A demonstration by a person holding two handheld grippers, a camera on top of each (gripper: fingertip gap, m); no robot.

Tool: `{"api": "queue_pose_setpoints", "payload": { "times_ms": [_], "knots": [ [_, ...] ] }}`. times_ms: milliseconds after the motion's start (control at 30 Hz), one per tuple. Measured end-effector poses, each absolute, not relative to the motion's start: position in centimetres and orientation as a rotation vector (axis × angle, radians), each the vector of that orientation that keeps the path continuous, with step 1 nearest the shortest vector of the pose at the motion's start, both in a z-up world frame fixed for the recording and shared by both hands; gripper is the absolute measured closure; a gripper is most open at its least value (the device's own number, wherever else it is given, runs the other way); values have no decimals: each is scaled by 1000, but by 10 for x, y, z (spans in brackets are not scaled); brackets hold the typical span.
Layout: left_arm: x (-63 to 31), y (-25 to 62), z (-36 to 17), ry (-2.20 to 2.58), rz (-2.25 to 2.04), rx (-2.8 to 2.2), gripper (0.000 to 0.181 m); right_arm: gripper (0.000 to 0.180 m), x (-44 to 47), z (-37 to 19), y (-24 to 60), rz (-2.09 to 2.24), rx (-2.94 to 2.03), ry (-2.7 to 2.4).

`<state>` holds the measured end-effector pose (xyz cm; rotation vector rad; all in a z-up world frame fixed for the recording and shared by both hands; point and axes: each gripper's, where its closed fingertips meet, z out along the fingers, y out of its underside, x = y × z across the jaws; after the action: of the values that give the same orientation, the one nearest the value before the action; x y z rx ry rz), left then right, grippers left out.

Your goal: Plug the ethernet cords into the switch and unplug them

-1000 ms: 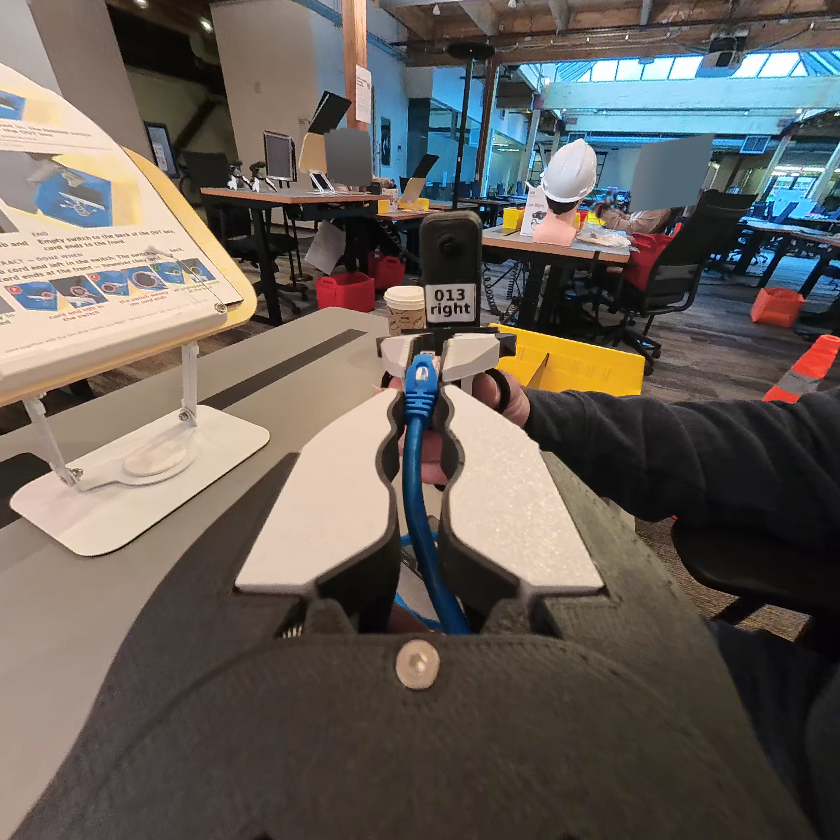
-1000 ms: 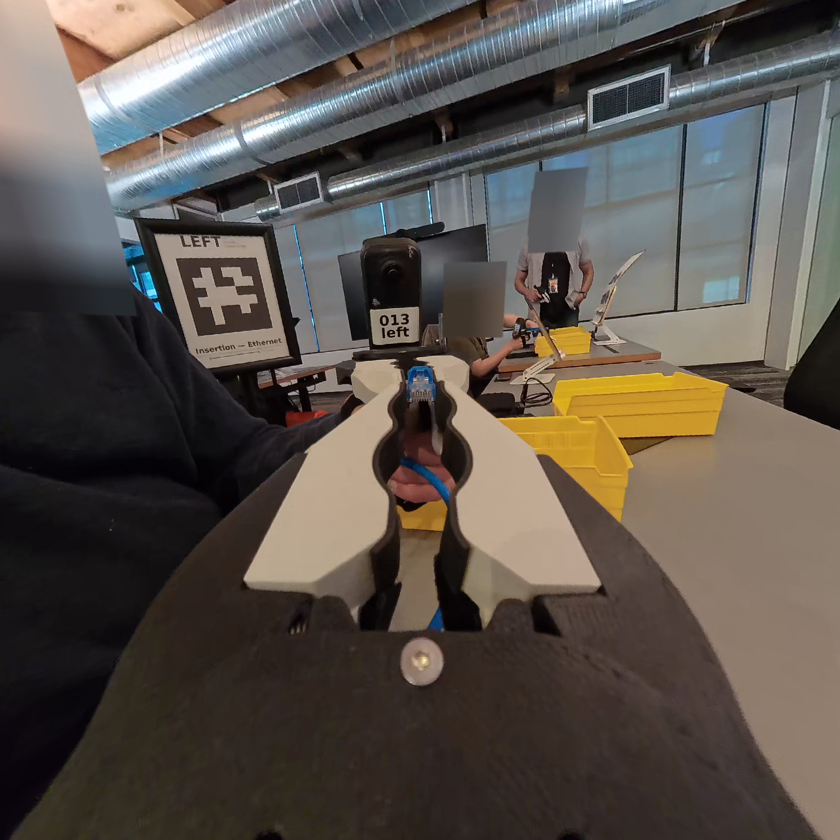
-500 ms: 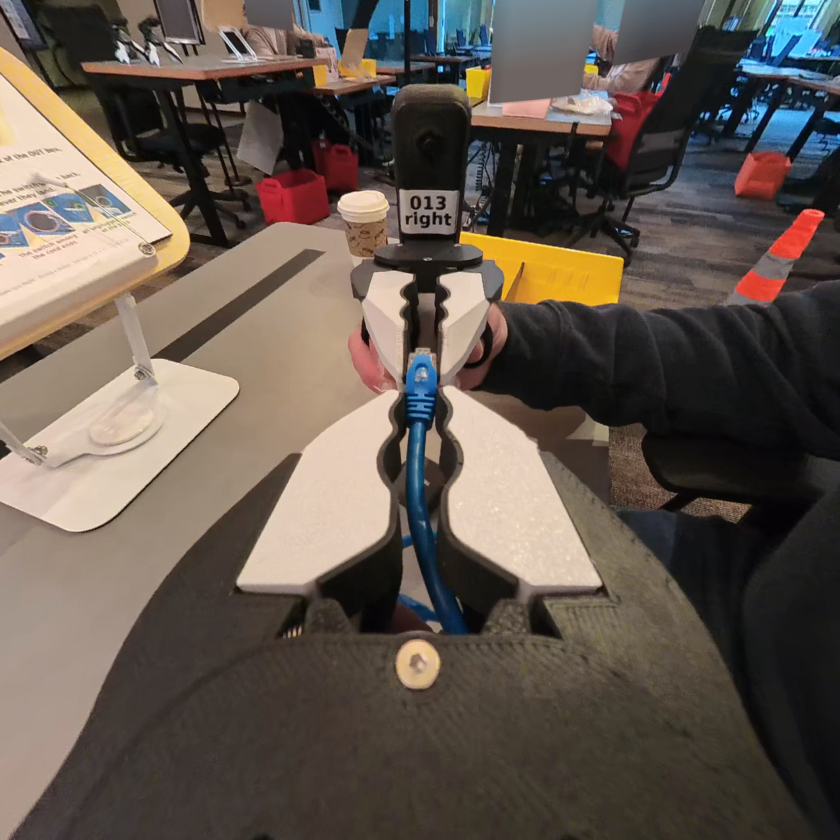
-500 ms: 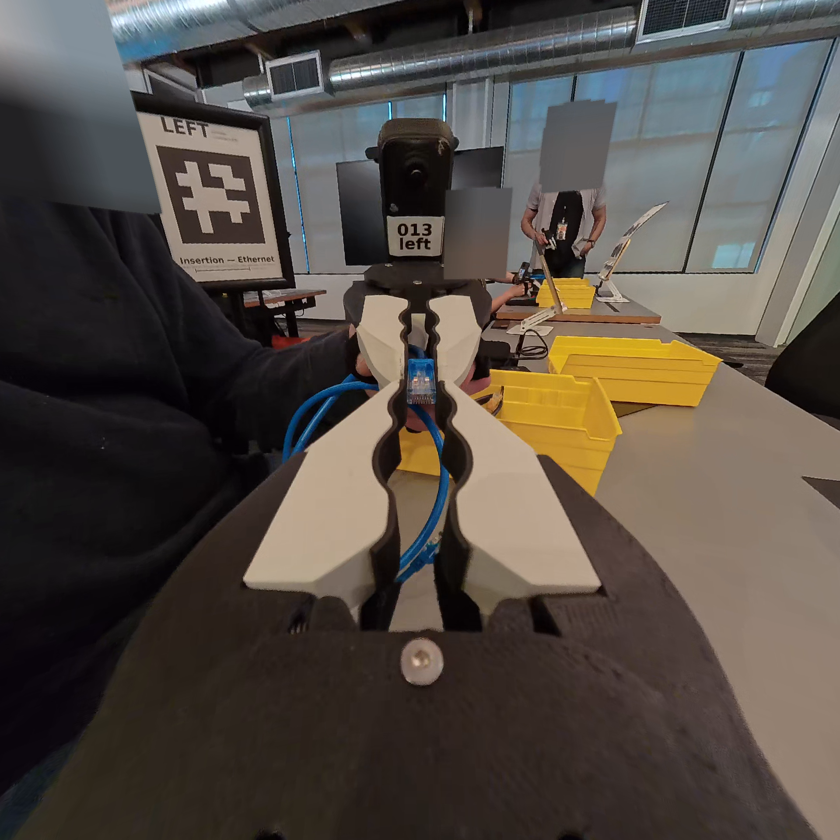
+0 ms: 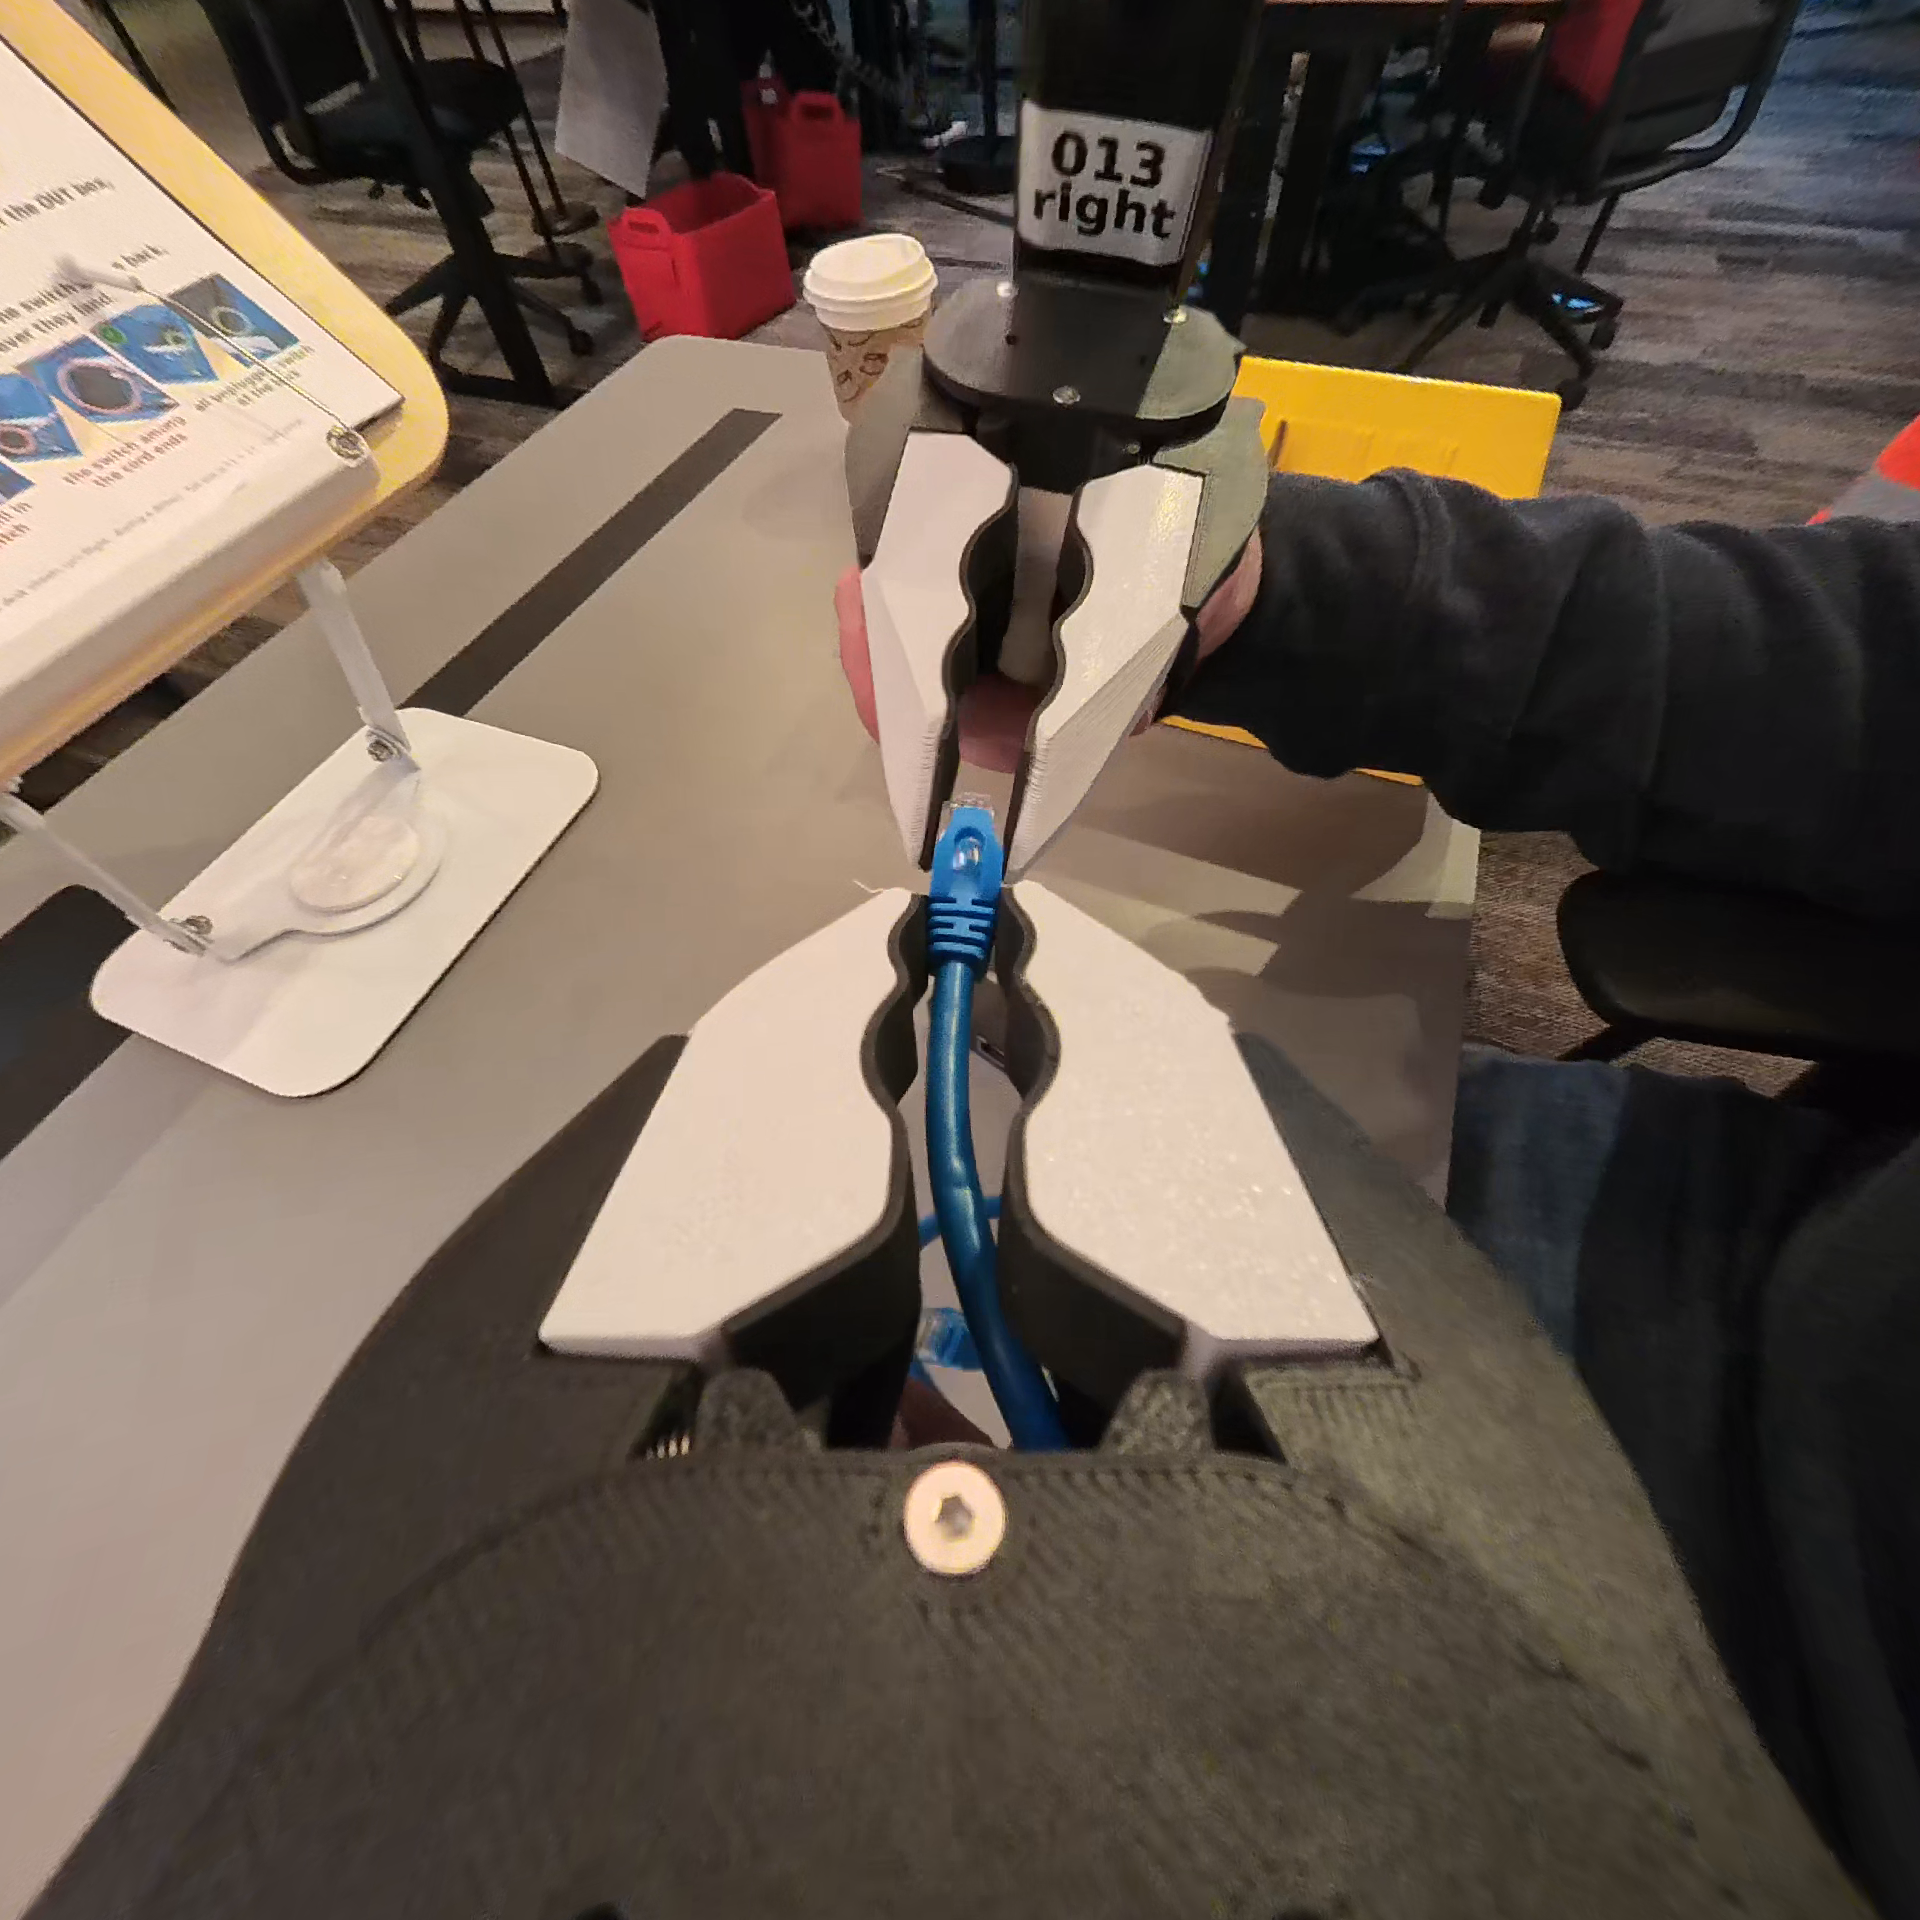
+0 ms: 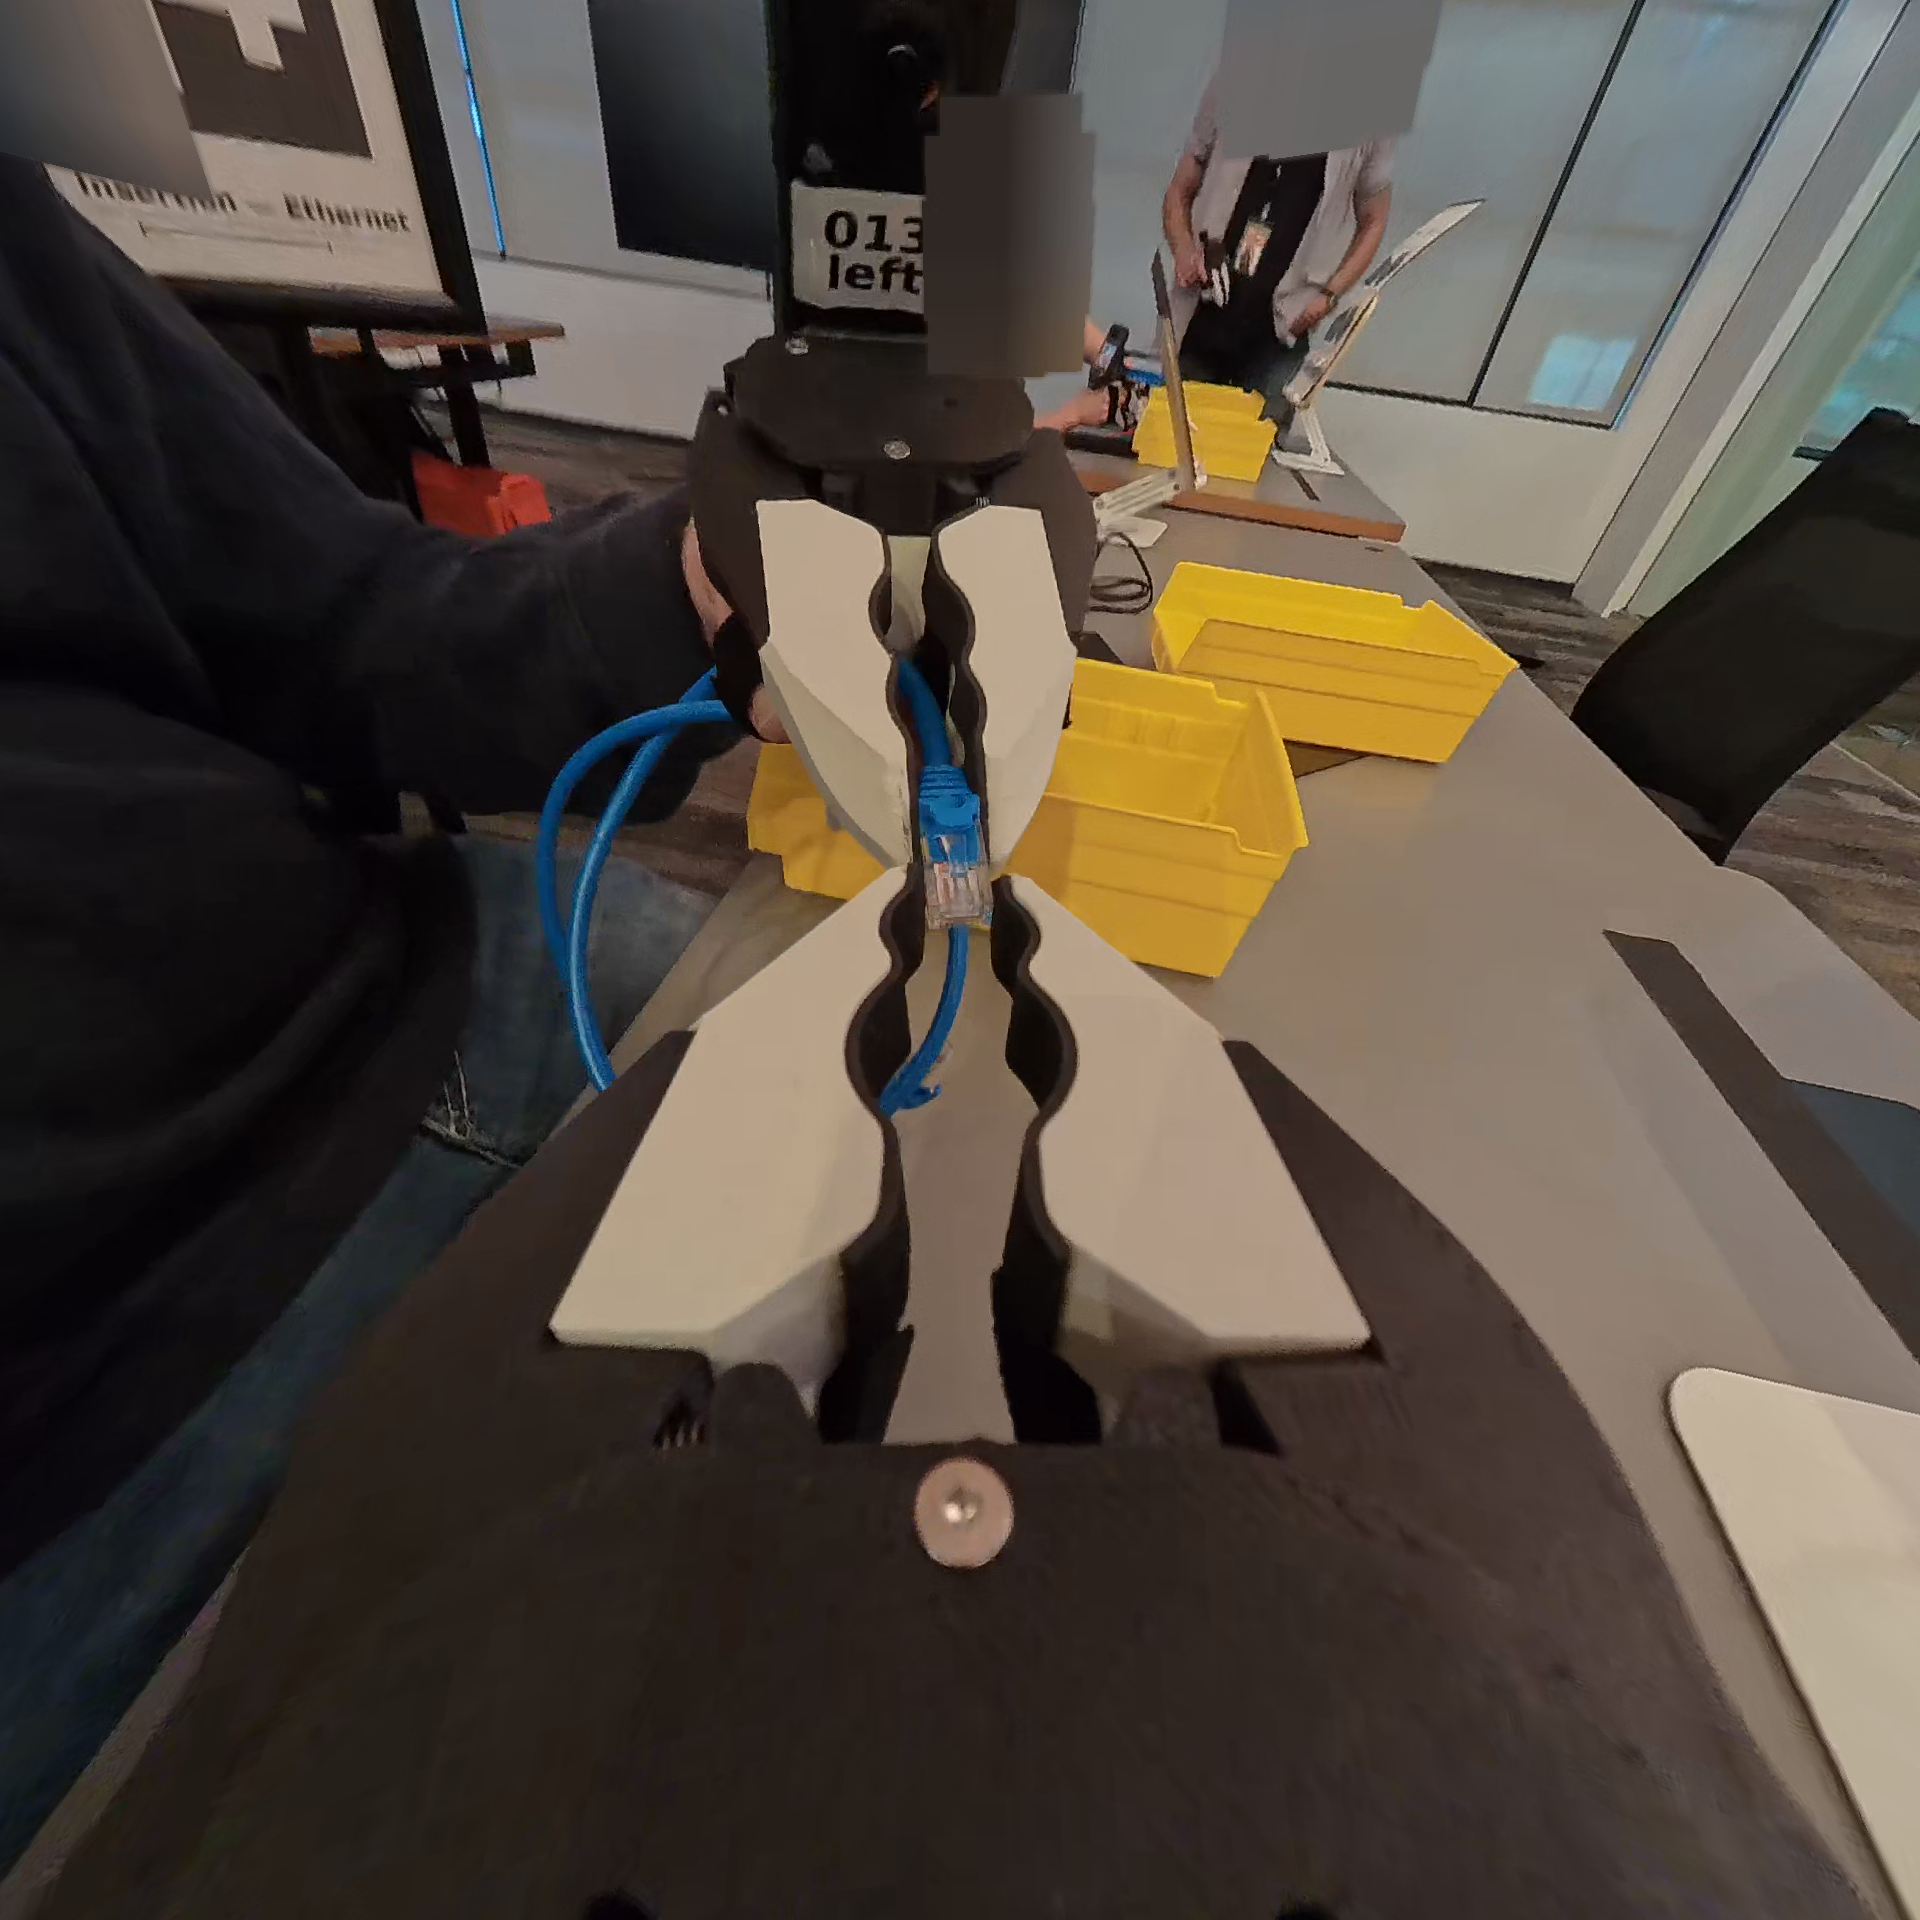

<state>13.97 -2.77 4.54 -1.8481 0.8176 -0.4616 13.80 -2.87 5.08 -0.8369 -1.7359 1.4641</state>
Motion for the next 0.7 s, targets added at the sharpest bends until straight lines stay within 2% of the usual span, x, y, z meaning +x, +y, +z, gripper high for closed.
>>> {"api": "queue_pose_setpoints", "payload": {
  "times_ms": [200,700],
  "knots": [
    [144,-23,54,767,-456,-1815,168,168,141,55,-26,1691,-796,-1595],
    [144,-25,53,720,-507,-1747,169,168,139,51,-30,1698,-783,-1610]
  ]
}}
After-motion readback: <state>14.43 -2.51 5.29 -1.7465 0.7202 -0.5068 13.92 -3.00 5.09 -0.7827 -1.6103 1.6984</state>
